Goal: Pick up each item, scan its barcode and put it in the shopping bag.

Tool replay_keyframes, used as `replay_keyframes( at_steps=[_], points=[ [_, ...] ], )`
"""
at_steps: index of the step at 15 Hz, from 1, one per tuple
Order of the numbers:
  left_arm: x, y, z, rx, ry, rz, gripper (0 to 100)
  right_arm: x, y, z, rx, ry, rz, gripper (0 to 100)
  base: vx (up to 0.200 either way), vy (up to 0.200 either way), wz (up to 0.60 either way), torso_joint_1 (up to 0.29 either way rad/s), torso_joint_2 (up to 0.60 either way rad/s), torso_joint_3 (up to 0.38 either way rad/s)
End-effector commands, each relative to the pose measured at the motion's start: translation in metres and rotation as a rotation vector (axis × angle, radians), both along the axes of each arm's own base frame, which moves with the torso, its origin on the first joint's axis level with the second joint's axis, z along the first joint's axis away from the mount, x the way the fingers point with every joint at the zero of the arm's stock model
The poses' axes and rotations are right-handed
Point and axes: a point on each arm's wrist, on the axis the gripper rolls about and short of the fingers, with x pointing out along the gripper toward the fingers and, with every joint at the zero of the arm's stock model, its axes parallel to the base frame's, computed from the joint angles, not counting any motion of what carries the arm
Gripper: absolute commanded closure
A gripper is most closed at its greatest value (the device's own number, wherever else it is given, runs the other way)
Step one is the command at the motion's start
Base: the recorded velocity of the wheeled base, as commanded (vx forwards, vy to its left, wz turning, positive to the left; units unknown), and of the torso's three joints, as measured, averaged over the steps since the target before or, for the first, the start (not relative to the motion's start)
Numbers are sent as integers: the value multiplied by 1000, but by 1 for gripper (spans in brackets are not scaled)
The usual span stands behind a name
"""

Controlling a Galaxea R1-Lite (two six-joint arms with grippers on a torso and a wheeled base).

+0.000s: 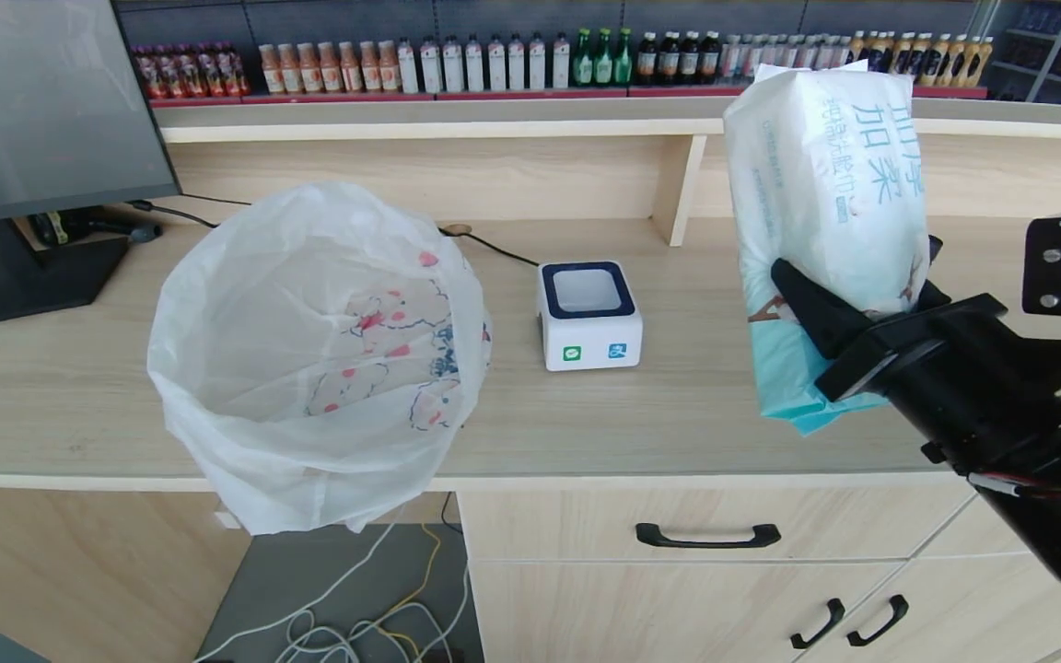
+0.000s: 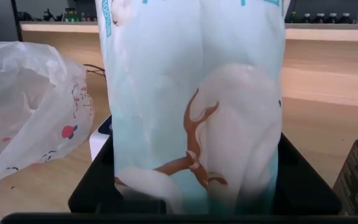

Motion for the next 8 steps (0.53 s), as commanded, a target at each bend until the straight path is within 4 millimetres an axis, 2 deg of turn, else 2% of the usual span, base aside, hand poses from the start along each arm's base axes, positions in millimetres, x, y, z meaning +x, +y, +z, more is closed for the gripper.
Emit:
replay_keyframes(
  at_steps=[1, 5, 8],
  points=[
    [0, 0, 0, -1, 0, 0, 0, 2, 2, 5, 11, -16, 3, 100, 0, 0, 0, 0, 0, 0],
    [0, 0, 0, -6, 0, 0, 0, 10, 8, 0, 3, -2, 13, 100, 0, 0, 0, 0, 0, 0],
    [0, 0, 0, -6, 0, 0, 0, 18, 13, 5, 16, -19, 16, 100, 0, 200, 0, 1, -4, 1]
  ],
)
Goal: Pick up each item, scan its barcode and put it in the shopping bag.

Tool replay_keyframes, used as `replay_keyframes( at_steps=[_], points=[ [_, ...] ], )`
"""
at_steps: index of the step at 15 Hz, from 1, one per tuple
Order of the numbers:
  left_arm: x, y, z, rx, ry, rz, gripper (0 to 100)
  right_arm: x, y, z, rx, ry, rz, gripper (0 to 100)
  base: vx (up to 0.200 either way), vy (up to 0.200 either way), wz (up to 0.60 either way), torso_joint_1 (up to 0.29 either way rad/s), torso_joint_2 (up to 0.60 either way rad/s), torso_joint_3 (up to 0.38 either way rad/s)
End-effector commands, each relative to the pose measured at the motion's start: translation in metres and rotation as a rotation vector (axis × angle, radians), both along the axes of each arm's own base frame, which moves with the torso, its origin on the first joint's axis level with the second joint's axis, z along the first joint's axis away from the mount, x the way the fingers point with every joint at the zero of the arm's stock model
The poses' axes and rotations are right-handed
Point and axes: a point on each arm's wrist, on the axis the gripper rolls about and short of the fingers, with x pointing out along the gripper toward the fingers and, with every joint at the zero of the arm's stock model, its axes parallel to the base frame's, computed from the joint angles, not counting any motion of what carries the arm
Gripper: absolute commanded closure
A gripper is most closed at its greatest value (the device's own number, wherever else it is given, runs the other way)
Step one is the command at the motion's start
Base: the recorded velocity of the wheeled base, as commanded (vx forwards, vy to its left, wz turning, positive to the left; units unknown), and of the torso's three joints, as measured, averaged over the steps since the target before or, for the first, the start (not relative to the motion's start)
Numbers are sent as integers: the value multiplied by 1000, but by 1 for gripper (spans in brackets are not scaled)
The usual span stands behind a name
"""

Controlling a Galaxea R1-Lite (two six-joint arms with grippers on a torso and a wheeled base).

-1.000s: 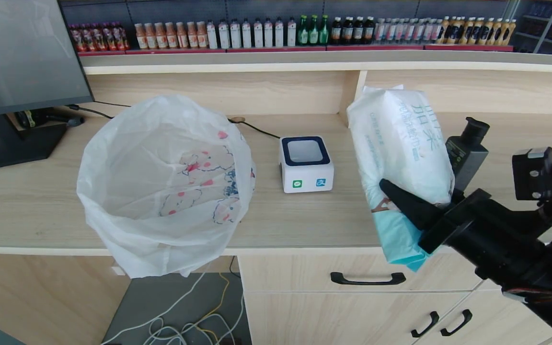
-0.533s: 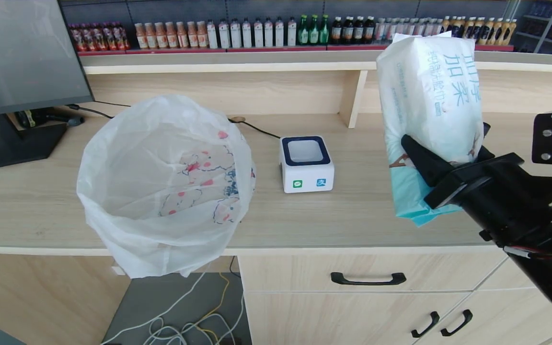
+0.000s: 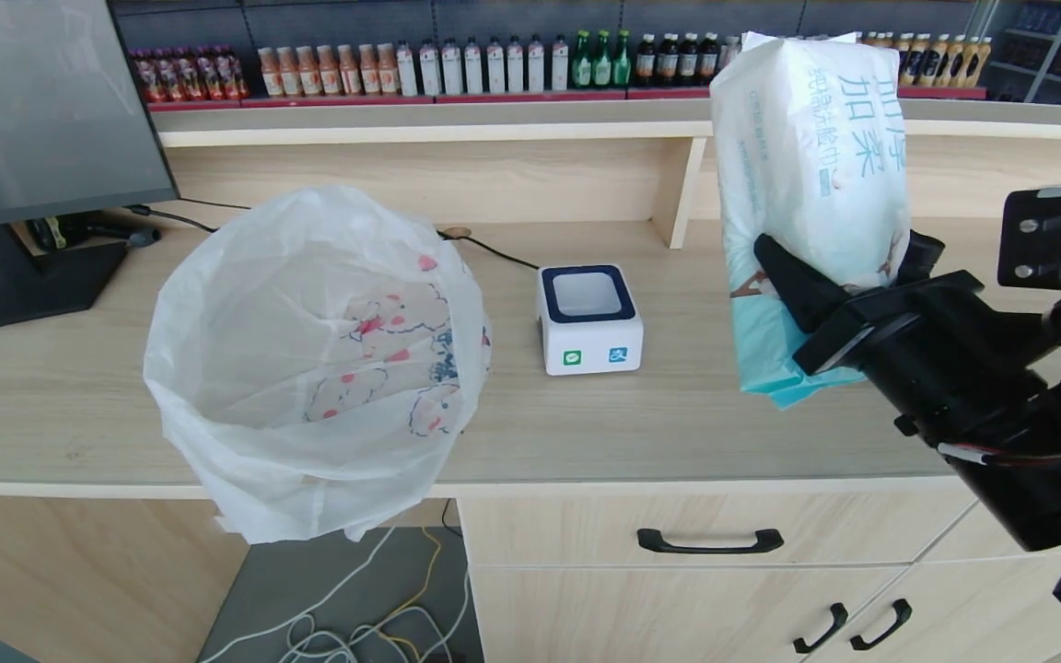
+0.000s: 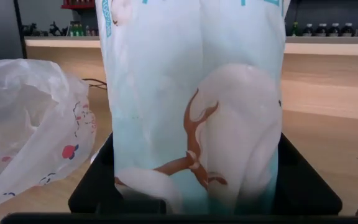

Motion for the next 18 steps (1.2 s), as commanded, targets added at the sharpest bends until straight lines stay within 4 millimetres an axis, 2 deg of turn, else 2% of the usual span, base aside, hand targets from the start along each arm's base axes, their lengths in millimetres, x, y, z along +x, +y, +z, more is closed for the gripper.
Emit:
replay_keyframes(
  at_steps=[1, 8, 14, 18],
  points=[
    [0, 0, 0, 0, 1, 0, 0, 4, 3, -2, -7, 8, 2, 100, 0, 200, 0, 2, 12, 7],
    [0, 0, 0, -2, -1, 0, 0, 0, 2, 1, 5, -6, 8, 100, 0, 200, 0, 0, 2, 2],
    [0, 0, 0, 4, -1, 0, 0, -1, 2, 0, 1, -1, 7, 100, 0, 0, 0, 0, 0, 0],
    [0, 0, 0, 4, -1, -1, 0, 5, 5, -10, -13, 25, 3, 100, 0, 0, 0, 0, 0, 0]
  ],
)
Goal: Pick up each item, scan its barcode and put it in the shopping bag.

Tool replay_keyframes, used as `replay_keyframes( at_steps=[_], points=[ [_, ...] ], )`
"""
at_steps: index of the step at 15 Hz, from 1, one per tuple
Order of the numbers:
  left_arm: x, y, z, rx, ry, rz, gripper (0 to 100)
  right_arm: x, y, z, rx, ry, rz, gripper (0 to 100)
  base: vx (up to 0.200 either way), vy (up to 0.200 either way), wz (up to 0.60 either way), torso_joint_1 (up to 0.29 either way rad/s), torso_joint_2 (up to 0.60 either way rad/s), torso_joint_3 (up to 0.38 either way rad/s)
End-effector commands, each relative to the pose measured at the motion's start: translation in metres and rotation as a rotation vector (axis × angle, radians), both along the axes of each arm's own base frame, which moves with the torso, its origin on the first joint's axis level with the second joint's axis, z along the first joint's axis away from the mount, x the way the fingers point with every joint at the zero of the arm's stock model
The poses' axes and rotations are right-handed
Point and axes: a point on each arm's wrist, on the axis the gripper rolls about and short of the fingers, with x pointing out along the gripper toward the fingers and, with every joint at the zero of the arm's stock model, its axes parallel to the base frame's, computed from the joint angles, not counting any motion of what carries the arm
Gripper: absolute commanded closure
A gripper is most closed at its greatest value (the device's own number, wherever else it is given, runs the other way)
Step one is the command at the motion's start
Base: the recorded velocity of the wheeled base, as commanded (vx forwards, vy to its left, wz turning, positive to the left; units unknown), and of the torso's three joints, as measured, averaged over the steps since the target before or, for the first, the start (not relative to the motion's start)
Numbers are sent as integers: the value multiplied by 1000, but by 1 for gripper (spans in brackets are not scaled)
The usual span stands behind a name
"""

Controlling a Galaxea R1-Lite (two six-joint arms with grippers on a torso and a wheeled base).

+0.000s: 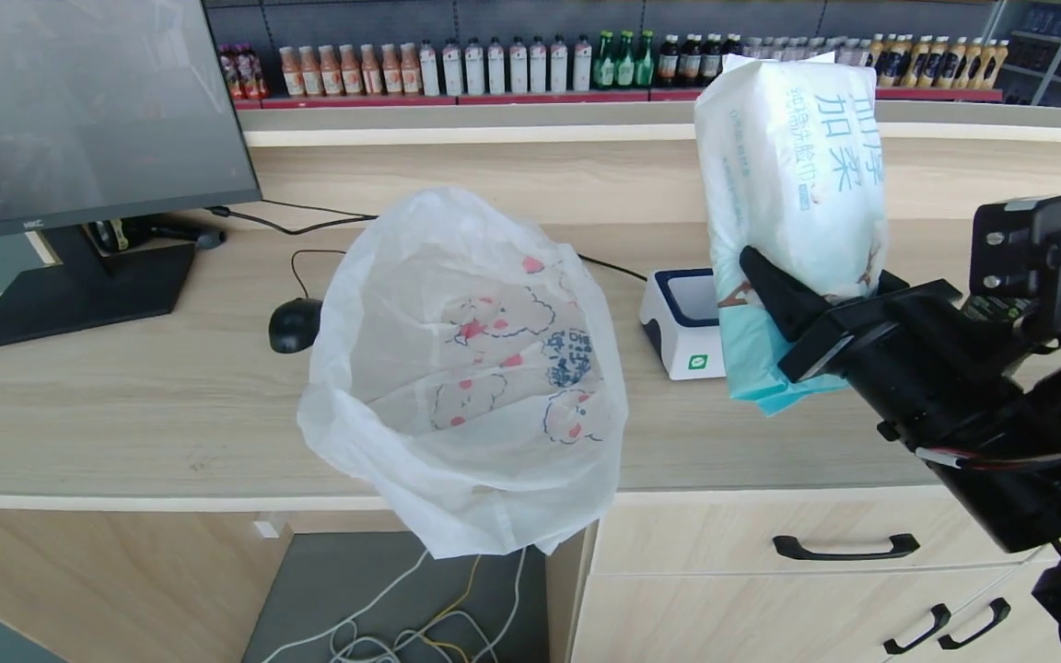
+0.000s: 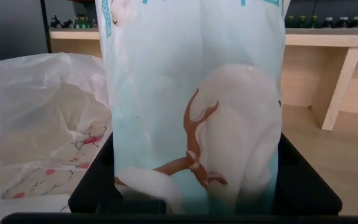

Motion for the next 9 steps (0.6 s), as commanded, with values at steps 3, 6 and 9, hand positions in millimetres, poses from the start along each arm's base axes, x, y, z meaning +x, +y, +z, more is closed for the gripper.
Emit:
replay_keyframes(
  at_steps=[3, 6, 9],
  points=[
    [0, 0, 0, 0, 0, 0, 0, 3, 2, -6, -12, 19, 0, 100, 0, 0, 0, 0, 0, 0],
    [0, 0, 0, 0, 0, 0, 0, 1, 0, -19, -39, 59, -2, 100, 0, 0, 0, 0, 0, 0],
    [0, 0, 0, 0, 0, 0, 0, 8, 5, -28, -60, 87, -5, 100, 0, 0, 0, 0, 0, 0]
  ],
)
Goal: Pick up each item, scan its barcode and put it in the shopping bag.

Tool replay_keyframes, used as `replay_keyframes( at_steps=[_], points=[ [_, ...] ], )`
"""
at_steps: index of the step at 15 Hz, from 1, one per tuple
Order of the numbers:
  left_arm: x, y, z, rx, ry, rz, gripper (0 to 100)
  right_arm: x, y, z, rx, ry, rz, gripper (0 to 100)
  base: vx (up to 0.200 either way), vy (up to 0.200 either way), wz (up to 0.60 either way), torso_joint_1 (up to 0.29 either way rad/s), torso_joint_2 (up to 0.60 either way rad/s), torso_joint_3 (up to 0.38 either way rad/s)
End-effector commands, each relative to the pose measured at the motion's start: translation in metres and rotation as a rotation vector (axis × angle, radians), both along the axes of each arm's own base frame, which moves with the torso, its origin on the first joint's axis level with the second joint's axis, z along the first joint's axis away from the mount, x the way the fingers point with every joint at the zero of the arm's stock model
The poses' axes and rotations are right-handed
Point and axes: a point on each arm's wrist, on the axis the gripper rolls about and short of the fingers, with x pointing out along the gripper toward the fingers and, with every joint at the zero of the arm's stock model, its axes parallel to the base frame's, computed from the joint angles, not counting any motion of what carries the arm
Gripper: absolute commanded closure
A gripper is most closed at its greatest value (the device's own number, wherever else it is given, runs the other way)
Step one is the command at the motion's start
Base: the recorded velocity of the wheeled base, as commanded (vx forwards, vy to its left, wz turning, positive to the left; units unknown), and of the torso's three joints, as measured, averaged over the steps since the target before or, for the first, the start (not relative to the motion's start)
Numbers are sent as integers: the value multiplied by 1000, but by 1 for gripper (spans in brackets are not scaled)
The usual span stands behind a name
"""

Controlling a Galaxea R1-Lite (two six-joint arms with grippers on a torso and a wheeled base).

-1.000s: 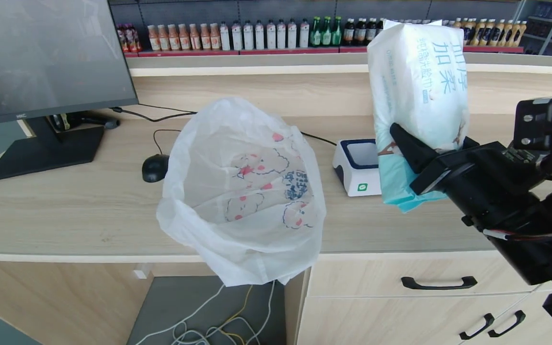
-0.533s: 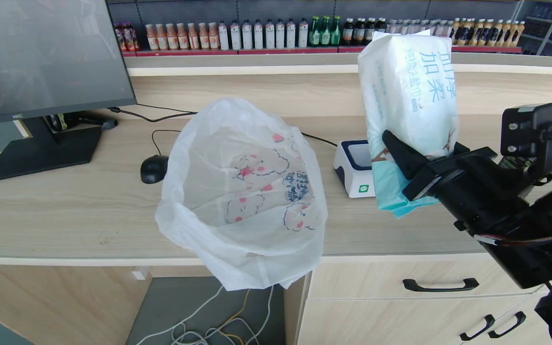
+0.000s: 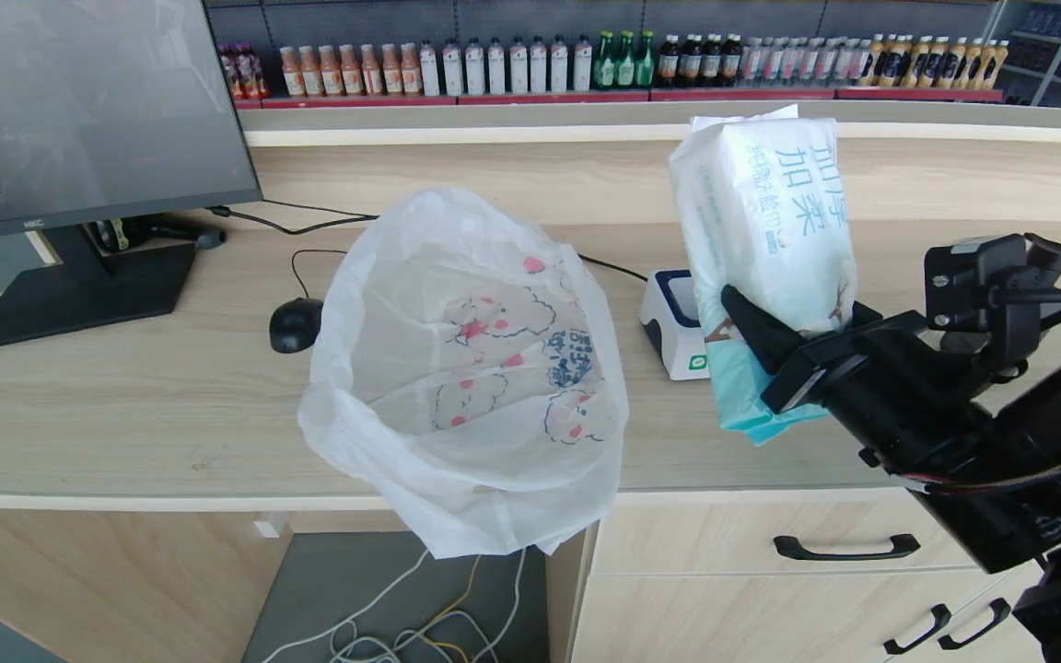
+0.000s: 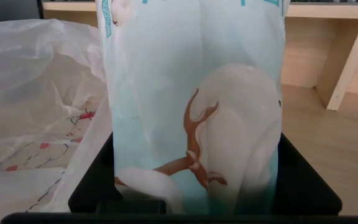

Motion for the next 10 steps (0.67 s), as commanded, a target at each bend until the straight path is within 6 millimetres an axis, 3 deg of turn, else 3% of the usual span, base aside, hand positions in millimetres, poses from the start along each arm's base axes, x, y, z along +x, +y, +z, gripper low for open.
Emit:
replay_keyframes(
  at_steps=[1, 6, 10],
  points=[
    [0, 0, 0, 0, 0, 1, 0, 9, 5, -13, -26, 43, 0, 100, 0, 0, 0, 0, 0, 0],
    [0, 0, 0, 0, 0, -1, 0, 23, 13, -30, -49, 89, -3, 100, 0, 0, 0, 0, 0, 0],
    [0, 0, 0, 0, 0, 1, 0, 31, 6, -34, -52, 102, -34, 100, 0, 0, 0, 0, 0, 0]
  ],
)
